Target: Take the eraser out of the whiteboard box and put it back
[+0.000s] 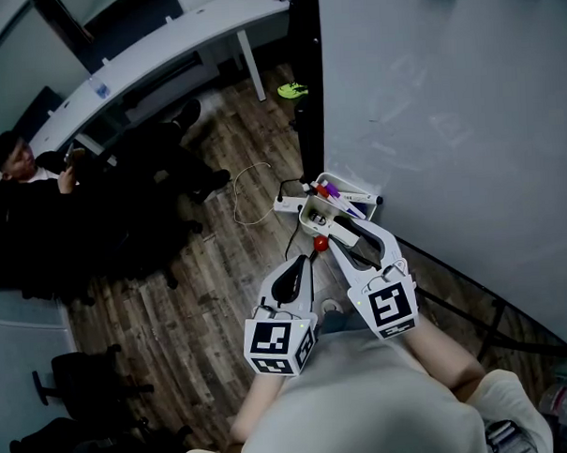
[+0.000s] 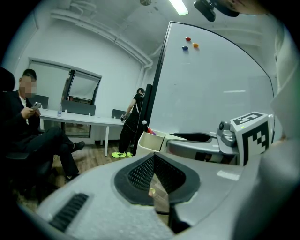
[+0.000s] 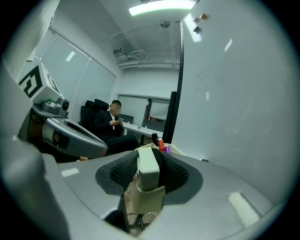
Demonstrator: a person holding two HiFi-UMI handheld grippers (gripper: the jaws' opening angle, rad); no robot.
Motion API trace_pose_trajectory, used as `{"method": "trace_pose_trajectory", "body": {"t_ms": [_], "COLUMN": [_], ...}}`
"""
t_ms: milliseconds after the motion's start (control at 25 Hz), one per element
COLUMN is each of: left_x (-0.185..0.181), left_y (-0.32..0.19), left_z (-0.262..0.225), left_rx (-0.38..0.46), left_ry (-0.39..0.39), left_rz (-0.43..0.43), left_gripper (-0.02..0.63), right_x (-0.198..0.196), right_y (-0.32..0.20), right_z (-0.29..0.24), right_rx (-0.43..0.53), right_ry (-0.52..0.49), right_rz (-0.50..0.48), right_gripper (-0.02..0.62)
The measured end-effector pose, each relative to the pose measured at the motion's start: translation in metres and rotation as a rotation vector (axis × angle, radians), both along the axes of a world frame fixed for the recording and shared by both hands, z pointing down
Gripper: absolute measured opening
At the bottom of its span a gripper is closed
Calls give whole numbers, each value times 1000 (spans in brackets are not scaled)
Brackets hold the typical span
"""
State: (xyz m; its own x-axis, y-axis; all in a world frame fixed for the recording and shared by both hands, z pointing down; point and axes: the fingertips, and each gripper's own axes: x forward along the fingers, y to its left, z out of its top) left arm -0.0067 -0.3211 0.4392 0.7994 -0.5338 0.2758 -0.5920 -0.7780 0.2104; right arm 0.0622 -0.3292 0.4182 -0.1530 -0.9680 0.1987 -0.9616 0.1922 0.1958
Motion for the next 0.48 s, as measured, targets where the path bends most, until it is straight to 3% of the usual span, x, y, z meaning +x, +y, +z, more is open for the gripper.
{"method": "trace_pose_trajectory", "body": {"t_ms": [480], "left_x": [-4], "left_y": [7], "left_z": [0], "left_rx": [4], "left_ry": [4], "left_rz": [-5], "left_gripper": [5], "right_x": [-2], "right_y": [5], "right_z": [-16], "right_rx": [41], "right_ry": [1], "right_rz": [-4], "right_gripper": [167]}}
